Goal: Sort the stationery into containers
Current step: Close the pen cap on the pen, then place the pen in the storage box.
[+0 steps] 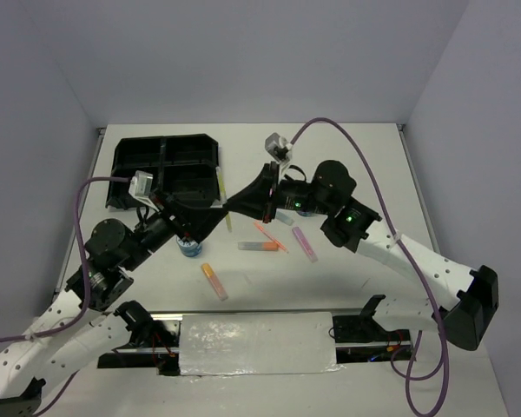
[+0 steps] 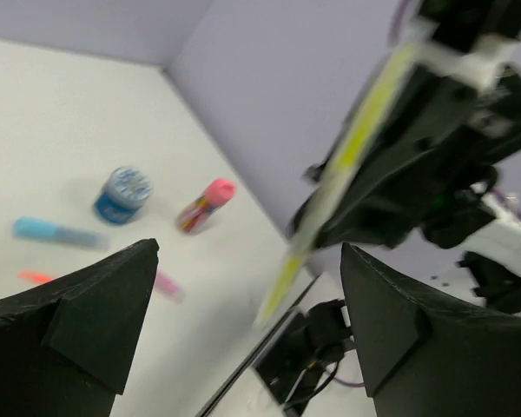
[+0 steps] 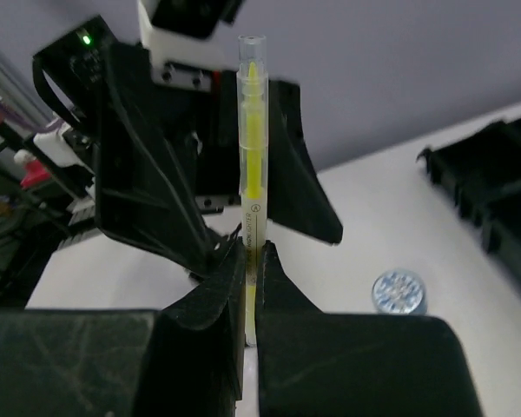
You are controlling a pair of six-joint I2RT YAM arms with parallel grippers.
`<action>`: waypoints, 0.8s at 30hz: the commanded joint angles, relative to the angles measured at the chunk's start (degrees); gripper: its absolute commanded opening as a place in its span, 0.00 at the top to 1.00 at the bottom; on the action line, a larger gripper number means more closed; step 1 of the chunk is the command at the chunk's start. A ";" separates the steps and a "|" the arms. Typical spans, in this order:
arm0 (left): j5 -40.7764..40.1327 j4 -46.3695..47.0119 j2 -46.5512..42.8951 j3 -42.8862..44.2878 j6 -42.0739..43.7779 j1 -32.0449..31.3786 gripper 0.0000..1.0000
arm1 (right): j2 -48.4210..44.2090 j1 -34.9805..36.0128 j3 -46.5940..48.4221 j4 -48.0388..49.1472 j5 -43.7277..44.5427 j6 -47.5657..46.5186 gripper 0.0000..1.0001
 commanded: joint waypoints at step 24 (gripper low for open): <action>-40.87 -49.49 -18.46 10.09 18.34 -0.88 0.01 | 64.87 -2.95 68.65 -32.03 19.09 -45.78 1.00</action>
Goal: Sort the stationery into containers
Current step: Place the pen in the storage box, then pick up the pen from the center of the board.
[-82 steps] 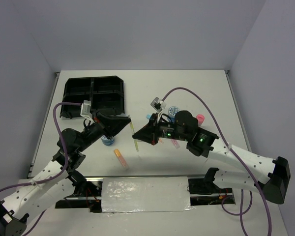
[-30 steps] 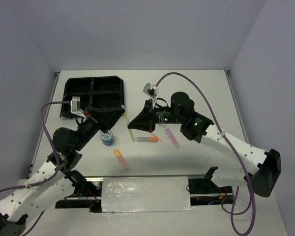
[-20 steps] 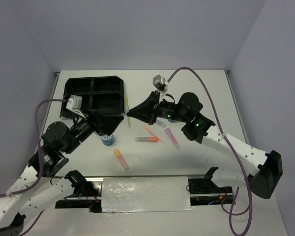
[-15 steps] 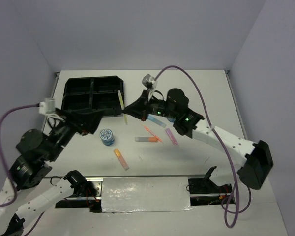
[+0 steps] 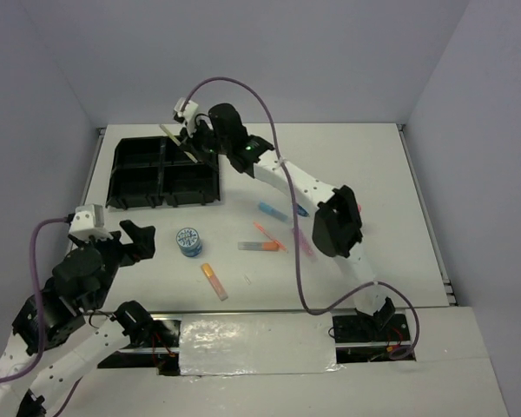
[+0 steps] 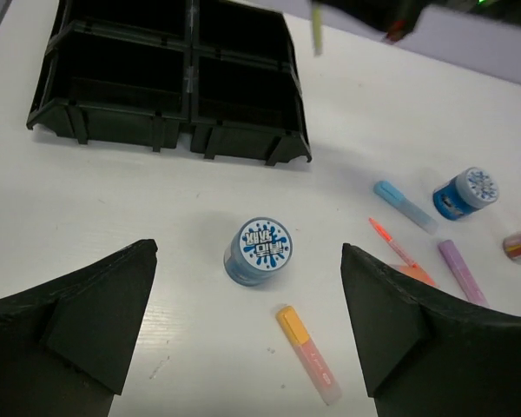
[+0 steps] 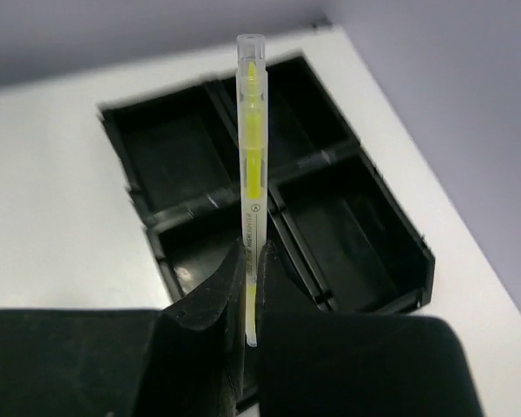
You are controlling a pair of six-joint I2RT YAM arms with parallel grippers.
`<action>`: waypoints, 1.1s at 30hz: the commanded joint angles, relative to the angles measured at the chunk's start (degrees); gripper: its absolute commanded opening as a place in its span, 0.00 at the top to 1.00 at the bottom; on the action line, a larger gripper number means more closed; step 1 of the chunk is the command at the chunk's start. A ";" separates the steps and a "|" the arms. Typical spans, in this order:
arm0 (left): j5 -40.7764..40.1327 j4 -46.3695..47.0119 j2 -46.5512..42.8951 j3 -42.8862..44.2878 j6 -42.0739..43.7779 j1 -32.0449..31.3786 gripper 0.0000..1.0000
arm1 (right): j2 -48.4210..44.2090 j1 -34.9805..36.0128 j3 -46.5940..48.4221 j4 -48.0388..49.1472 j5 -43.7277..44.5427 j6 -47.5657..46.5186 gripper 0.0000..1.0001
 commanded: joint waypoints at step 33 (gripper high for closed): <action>3.74 4.83 -1.71 0.26 5.72 -0.07 0.01 | -14.71 -1.27 -18.29 1.08 1.93 9.31 0.28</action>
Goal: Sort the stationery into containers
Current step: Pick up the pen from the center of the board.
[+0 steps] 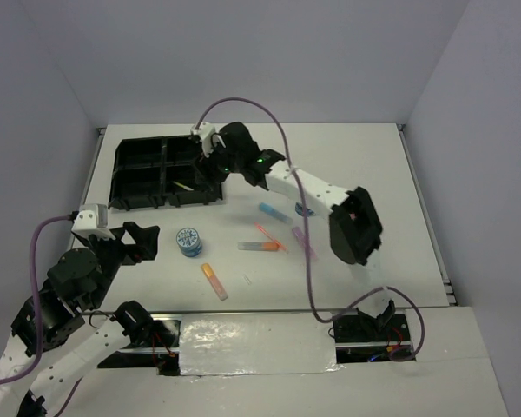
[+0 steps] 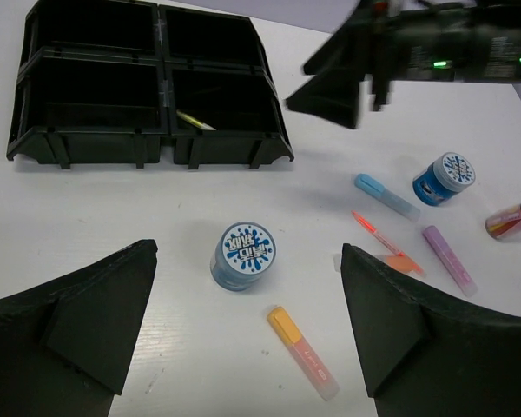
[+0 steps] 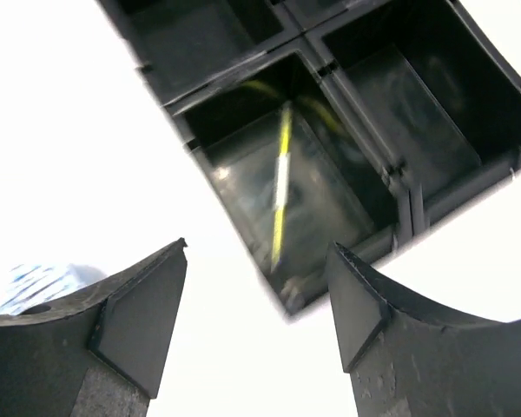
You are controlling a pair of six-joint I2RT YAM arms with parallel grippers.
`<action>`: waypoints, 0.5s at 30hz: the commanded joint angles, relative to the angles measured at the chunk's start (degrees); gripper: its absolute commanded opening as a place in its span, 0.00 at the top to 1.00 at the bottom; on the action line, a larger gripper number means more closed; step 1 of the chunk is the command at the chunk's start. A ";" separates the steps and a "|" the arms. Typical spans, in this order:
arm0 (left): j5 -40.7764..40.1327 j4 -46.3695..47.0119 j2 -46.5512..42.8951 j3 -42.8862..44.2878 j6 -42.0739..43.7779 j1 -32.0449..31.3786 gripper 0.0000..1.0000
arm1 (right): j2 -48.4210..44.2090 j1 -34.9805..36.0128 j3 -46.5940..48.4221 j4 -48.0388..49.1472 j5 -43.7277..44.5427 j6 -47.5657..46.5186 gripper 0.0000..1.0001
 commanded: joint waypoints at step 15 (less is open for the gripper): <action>3.87 0.72 14.05 3.29 -3.50 0.11 0.01 | -49.41 2.86 -56.69 2.95 14.62 23.83 0.28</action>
